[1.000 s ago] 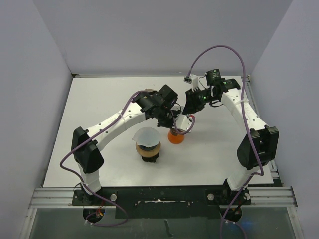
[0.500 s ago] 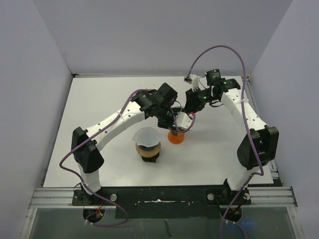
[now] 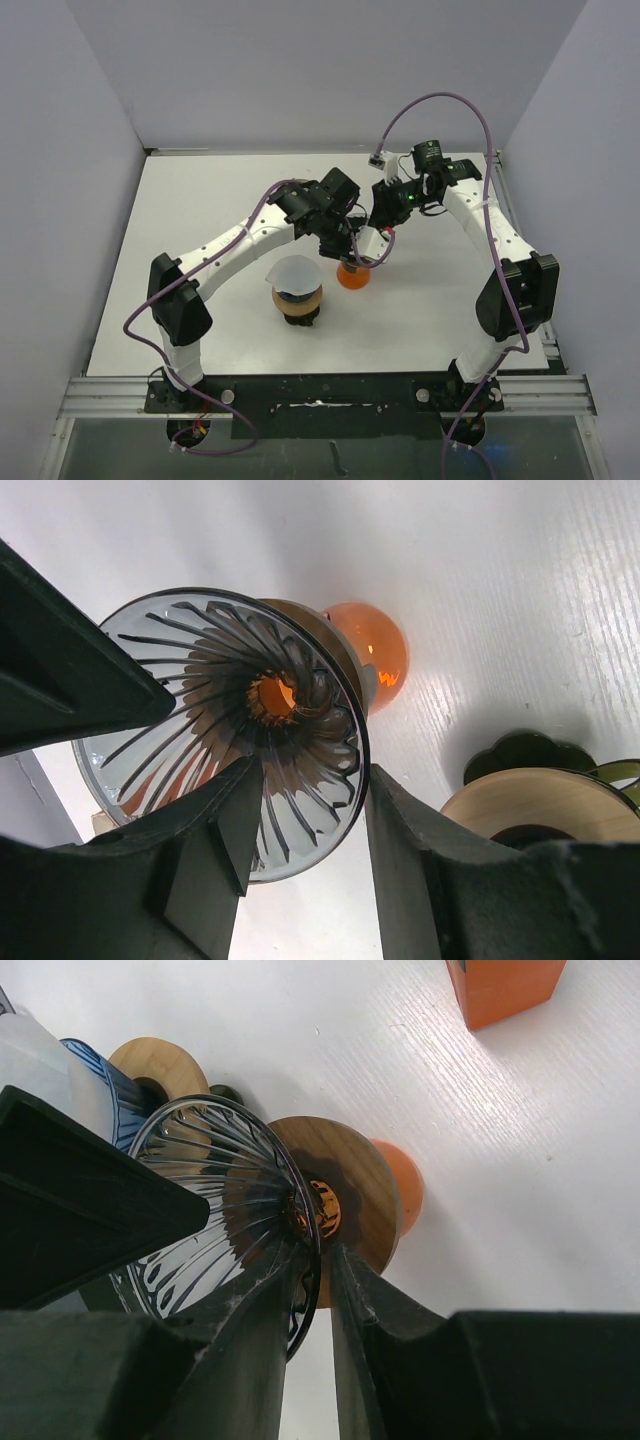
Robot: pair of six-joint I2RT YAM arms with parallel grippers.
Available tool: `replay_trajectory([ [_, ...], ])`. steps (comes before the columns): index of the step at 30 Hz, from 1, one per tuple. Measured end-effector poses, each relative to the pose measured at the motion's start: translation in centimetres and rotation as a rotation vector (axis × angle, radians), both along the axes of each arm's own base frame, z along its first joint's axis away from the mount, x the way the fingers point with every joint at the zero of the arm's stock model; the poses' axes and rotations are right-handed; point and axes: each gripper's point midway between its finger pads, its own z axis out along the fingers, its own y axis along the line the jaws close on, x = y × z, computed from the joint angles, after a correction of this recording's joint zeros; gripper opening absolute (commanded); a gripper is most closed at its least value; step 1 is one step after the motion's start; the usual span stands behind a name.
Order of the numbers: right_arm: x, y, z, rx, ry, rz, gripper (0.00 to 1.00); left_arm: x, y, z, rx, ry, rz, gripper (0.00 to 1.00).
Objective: Place the coffee filter in the dripper
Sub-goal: Place the coffee dripper in the dripper holder.
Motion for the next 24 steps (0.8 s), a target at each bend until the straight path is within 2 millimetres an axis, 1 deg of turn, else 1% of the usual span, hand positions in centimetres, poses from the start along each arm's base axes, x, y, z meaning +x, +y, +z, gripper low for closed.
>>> replay_trajectory([
  [6, -0.09, -0.14, -0.32, -0.009, 0.005, -0.003, 0.22, 0.16, 0.01, -0.23, 0.008, -0.006, -0.003, 0.37],
  [17, -0.10, -0.31, -0.63, -0.020, 0.008, -0.008, 0.22, 0.35, 0.22, -0.80, 0.026, -0.013, -0.002, 0.37],
  [21, -0.08, -0.34, -0.65, -0.023, 0.008, -0.010, 0.22, 0.48, 0.29, -0.86, 0.030, -0.020, 0.002, 0.34],
  [24, -0.09, -0.35, -0.66, -0.023, 0.008, -0.010, 0.22, 0.58, 0.34, -0.86, 0.033, -0.025, 0.004, 0.29],
])
